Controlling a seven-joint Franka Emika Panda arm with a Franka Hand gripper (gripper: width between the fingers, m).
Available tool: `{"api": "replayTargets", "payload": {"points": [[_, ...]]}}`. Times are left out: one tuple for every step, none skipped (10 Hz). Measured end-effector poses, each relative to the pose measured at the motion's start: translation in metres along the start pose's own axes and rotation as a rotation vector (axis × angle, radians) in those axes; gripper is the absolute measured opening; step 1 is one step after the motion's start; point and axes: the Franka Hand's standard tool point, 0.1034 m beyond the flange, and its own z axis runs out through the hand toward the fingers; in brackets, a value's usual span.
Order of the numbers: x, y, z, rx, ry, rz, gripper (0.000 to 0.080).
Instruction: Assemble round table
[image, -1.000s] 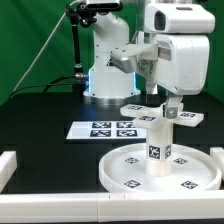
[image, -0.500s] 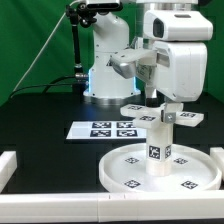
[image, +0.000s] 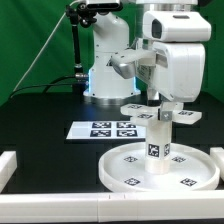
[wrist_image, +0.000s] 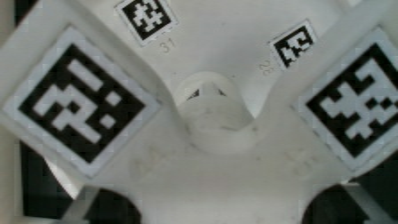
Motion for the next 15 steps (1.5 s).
{"api": "replayTargets", "payload": {"points": [[-0.0004, 0.0000, 0.0000, 0.000, 0.000, 0.001, 0.0442], [-0.0004, 0.0000, 0.0000, 0.000, 0.001, 0.041, 0.0442], [-0.0004, -0.0001, 0.0000, 0.000, 0.001, 0.120, 0.0442], [-0.0004, -0.0005, 0.0001, 0.003, 0.000, 0.221, 0.0442], [-0.0004, -0.0011, 0.0002, 0.008, 0.001, 0.353, 0.0443], [-0.0004, -0.0014, 0.0002, 0.010, 0.000, 0.470, 0.0443], [-0.0002, -0.0020, 0.0004, 0.013, -0.001, 0.571, 0.0443], [0.0000, -0.0020, 0.0004, 0.013, -0.001, 0.644, 0.0443], [0.0000, -0.0020, 0.0005, 0.013, -0.002, 0.701, 0.0444], [0.0000, -0.0020, 0.0005, 0.014, -0.002, 0.731, 0.0445], [0.0002, -0.0020, 0.0005, 0.014, -0.002, 0.815, 0.0445], [0.0001, -0.0021, 0.0005, 0.015, -0.001, 0.890, 0.0445], [-0.0019, -0.0027, 0.0009, 0.024, 0.015, 0.972, 0.0445], [-0.0045, -0.0034, 0.0015, 0.045, 0.043, 1.129, 0.0445], [-0.0062, -0.0041, 0.0018, 0.068, 0.067, 1.251, 0.0445]]}}
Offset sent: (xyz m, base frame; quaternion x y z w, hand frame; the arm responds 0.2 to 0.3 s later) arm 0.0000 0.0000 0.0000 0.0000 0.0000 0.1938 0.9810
